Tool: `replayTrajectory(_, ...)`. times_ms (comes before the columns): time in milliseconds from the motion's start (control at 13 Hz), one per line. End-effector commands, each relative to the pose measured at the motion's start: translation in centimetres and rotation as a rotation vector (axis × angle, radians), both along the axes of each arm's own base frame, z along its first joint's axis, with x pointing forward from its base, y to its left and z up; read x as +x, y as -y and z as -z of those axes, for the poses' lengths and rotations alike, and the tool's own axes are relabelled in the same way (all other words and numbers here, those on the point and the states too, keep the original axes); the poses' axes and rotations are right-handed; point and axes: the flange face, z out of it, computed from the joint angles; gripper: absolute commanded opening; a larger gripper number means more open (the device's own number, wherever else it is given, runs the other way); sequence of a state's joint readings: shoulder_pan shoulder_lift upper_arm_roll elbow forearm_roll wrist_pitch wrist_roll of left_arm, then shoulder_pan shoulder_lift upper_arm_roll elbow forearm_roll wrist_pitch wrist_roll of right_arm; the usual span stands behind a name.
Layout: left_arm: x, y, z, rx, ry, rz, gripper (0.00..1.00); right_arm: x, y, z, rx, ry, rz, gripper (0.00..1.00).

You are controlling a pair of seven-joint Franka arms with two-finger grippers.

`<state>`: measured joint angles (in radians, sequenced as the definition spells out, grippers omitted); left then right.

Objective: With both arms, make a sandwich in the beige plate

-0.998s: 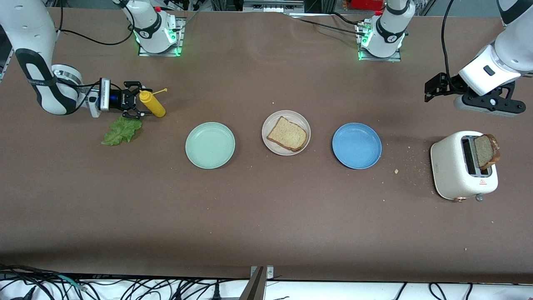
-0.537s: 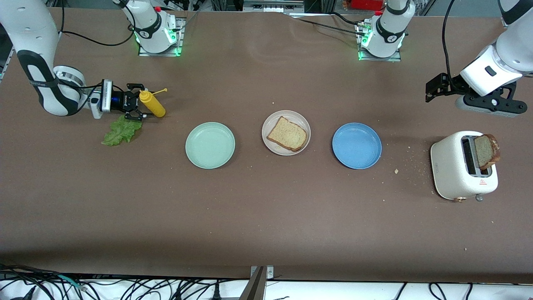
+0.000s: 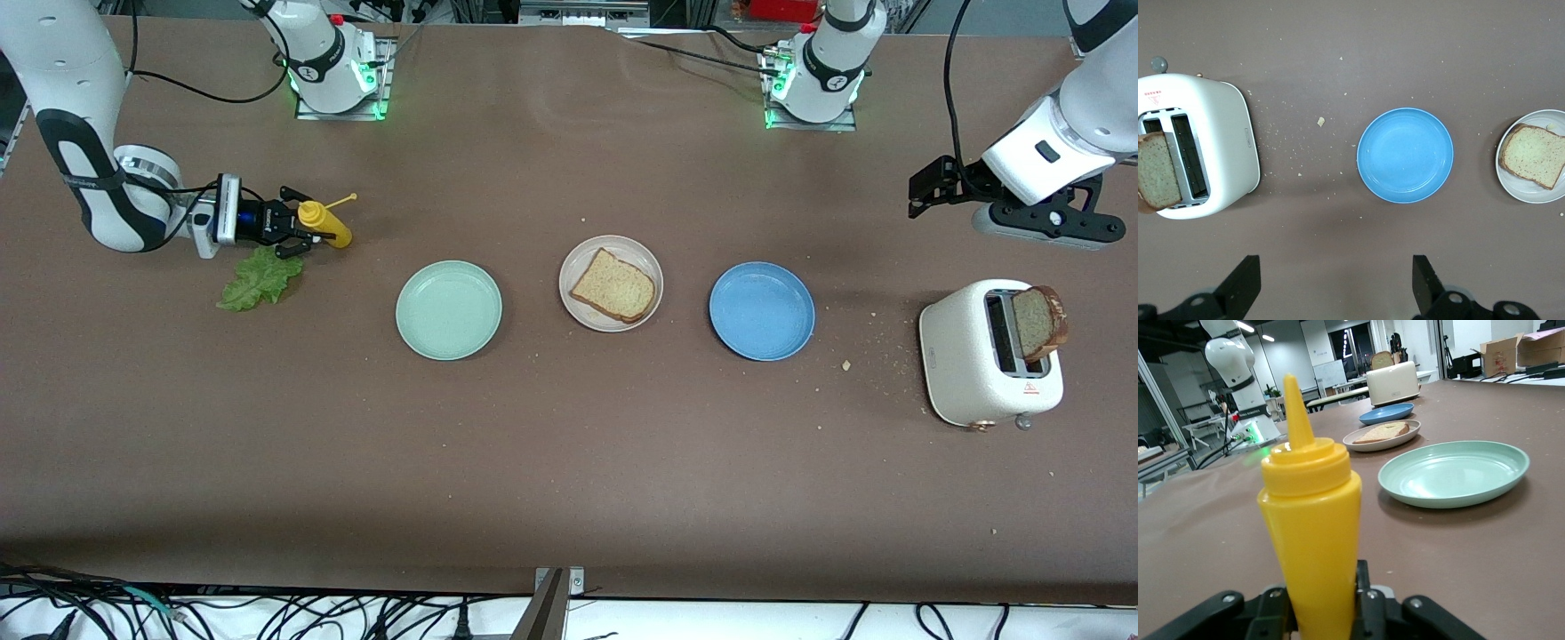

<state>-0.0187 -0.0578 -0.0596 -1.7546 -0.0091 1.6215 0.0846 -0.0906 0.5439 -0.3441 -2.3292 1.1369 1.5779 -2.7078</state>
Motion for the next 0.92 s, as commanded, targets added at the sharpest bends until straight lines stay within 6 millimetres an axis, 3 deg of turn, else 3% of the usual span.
replayTrajectory(0, 0.2, 0.0, -0.5, -0.004, -0.002, -0.001, 1.00, 4.0, -0.8, -3.4, -0.087, 0.041, 0.005, 0.00)
replayTrajectory(230, 0.2, 0.1, -0.5, -0.004, -0.002, 0.001, 1.00, 8.2, -3.1, -9.5, -0.237, 0.025, 0.047, 0.00)
replayTrajectory(537, 0.2, 0.1, -0.5, -0.004, -0.002, 0.001, 1.00, 13.0, -7.4, -14.6, -0.386, 0.042, 0.040, 0.00)
replayTrajectory(845, 0.2, 0.1, -0.5, -0.003, -0.003, 0.001, 1.00, 15.8, -14.7, -19.9, -0.595, 0.072, 0.040, 0.00)
